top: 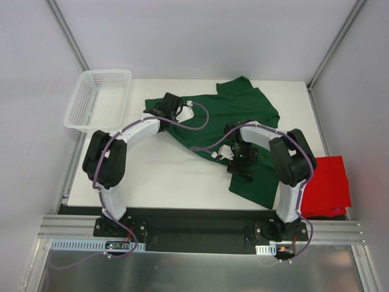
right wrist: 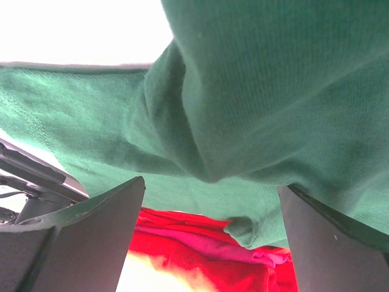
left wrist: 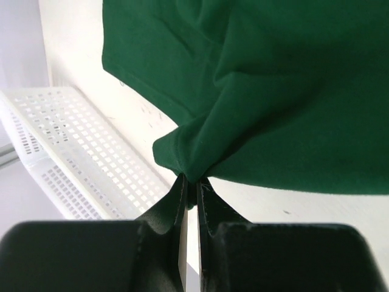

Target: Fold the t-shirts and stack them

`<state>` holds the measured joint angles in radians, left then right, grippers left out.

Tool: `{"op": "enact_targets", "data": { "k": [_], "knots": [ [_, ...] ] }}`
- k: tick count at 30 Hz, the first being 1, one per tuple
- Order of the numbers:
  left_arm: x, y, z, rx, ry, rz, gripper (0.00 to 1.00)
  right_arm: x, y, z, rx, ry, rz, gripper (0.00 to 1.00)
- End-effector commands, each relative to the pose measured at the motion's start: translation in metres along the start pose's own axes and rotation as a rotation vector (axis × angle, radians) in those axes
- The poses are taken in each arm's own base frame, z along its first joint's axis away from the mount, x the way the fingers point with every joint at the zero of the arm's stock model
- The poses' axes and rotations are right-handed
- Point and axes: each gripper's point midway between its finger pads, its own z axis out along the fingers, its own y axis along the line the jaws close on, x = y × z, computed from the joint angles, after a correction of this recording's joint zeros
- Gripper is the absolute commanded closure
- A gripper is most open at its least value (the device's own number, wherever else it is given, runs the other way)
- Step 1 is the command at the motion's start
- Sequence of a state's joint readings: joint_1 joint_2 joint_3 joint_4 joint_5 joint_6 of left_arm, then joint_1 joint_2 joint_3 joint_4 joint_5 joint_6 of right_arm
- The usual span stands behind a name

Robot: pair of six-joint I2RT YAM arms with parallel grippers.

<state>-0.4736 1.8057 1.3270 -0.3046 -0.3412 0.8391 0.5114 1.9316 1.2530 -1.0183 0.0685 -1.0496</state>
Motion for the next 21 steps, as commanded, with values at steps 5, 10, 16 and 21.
{"op": "enact_targets", "data": {
  "k": [5,10,16,21],
  "knots": [
    [-0.007,0.032,0.017,-0.075,0.057,0.028,0.96,-0.001,0.01,0.004,-0.045,-0.004,0.004,0.04],
    [-0.001,0.041,0.029,-0.098,0.092,0.014,0.91,-0.001,0.011,0.005,-0.047,-0.003,0.006,0.04],
    [0.0,0.07,0.034,-0.178,0.108,-0.019,0.93,-0.001,0.011,0.004,-0.047,-0.006,0.006,0.04],
    [-0.015,0.104,0.018,-0.276,0.089,-0.045,1.0,-0.002,0.011,0.005,-0.046,-0.007,0.012,0.04]
  ]
}}
